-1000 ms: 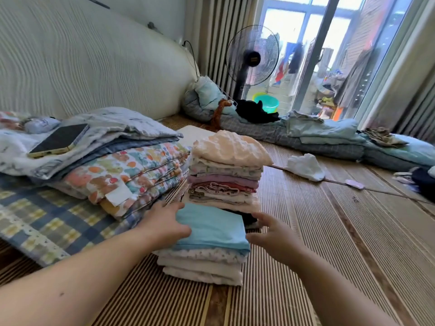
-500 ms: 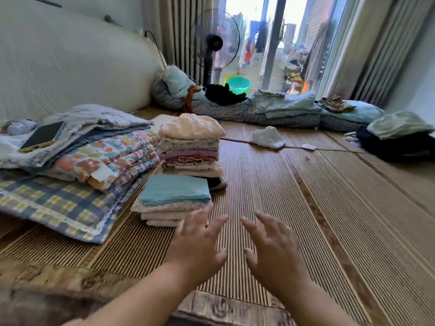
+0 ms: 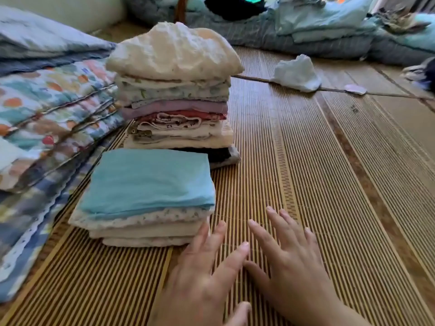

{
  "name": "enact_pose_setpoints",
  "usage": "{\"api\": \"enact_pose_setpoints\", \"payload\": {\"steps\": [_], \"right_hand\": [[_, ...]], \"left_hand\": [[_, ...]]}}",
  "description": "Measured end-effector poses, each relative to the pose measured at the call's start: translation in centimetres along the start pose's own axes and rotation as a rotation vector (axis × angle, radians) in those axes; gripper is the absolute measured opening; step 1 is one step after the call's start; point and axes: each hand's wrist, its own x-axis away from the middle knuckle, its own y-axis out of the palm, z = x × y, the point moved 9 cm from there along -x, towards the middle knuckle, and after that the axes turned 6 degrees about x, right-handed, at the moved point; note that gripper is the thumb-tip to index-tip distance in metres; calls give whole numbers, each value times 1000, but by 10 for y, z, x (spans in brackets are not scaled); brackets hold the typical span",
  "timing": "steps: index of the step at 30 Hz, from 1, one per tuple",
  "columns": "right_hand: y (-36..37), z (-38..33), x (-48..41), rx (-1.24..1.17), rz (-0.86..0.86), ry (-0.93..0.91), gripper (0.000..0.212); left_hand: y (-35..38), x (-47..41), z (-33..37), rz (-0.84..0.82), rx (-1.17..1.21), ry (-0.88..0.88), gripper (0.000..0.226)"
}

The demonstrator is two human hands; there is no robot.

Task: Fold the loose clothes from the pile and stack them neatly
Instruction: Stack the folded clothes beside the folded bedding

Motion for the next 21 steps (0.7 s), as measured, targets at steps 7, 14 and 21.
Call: {"api": "enact_pose_setpoints", "payload": {"steps": [7,14,21], "right_hand": [[-37,-5,-26,-66,-244,42,73],[-206,9,-52,-228,-202,11,65],[-387,-19,-74,-156,-137,-54,66]], "left_hand": [[-20,-23,-11,-270,4,-194,83],[-167,-74,34,-222,101,-161,67],[-353,-122,66,-95,67,-44,64]]}}
